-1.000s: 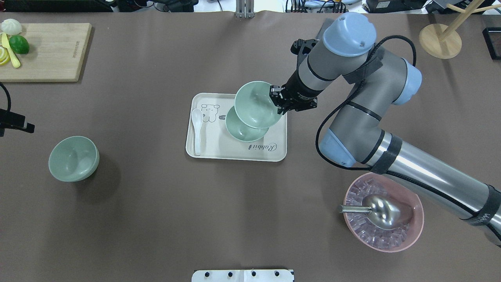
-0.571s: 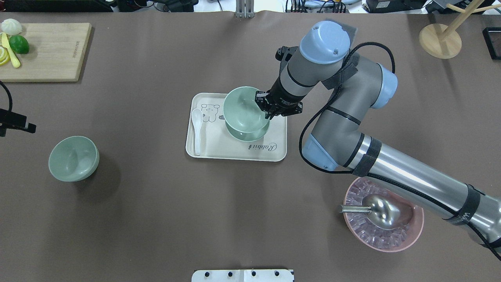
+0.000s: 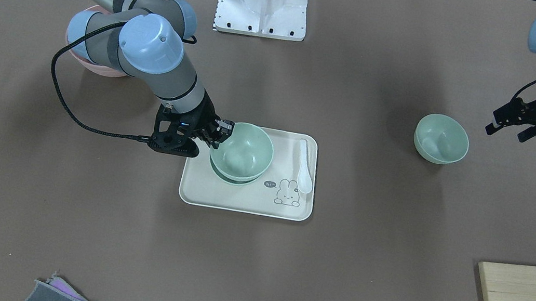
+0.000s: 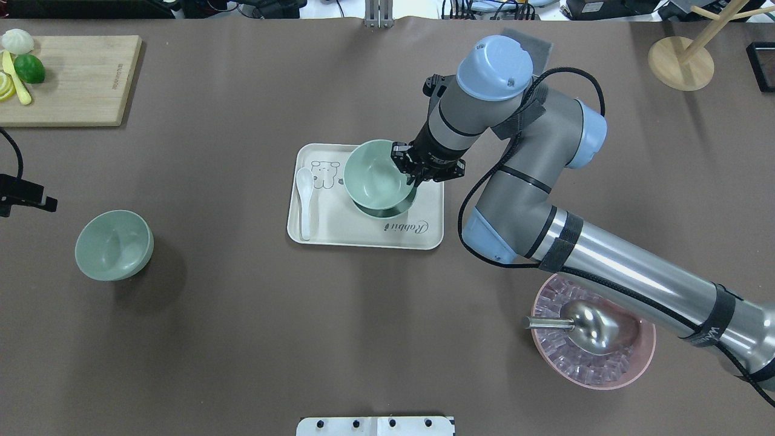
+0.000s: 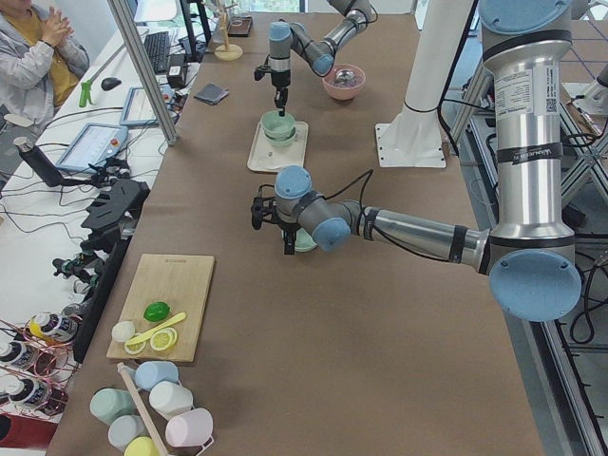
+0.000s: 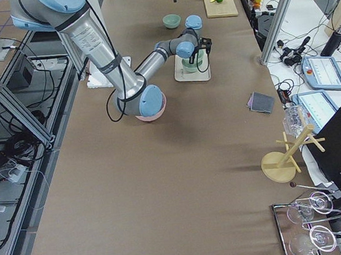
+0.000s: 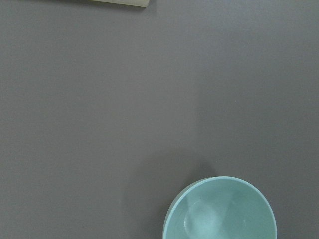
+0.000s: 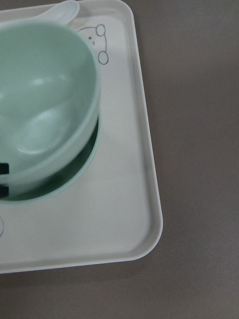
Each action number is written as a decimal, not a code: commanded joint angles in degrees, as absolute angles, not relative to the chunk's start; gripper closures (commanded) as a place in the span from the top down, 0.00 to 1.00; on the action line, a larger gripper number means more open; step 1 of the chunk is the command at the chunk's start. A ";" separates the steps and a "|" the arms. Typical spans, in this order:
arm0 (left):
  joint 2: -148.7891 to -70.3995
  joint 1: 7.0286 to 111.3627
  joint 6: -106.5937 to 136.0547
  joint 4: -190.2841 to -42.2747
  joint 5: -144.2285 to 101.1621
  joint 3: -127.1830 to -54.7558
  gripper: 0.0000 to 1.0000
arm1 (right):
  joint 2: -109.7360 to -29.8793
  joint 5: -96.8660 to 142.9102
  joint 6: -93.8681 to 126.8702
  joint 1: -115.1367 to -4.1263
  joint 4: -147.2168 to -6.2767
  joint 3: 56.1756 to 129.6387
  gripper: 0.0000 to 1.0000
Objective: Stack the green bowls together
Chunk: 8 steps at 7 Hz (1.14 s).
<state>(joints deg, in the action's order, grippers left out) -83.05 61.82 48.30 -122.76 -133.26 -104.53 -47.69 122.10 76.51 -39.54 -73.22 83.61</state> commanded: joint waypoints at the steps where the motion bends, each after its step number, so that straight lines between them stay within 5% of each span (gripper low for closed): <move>1: -84.27 53.57 54.44 -124.45 -128.16 -102.75 0.97 | -47.02 122.17 76.73 -40.16 -73.21 83.50 1.00; 3: -84.20 50.29 54.75 -124.45 -126.14 -101.43 0.92 | -47.19 123.13 76.90 -42.18 -73.13 84.02 1.00; 7: -84.46 50.01 55.19 -124.37 -125.68 -100.02 0.00 | -49.48 126.12 76.55 -43.68 -72.95 85.78 1.00; 8: -84.72 50.01 55.28 -124.28 -126.29 -100.54 0.00 | -49.66 126.47 76.38 -44.81 -73.04 85.78 1.00</move>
<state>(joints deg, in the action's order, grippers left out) -84.52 49.99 55.13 -124.37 -125.78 -100.09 -49.39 126.15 76.60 -43.90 -72.95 85.69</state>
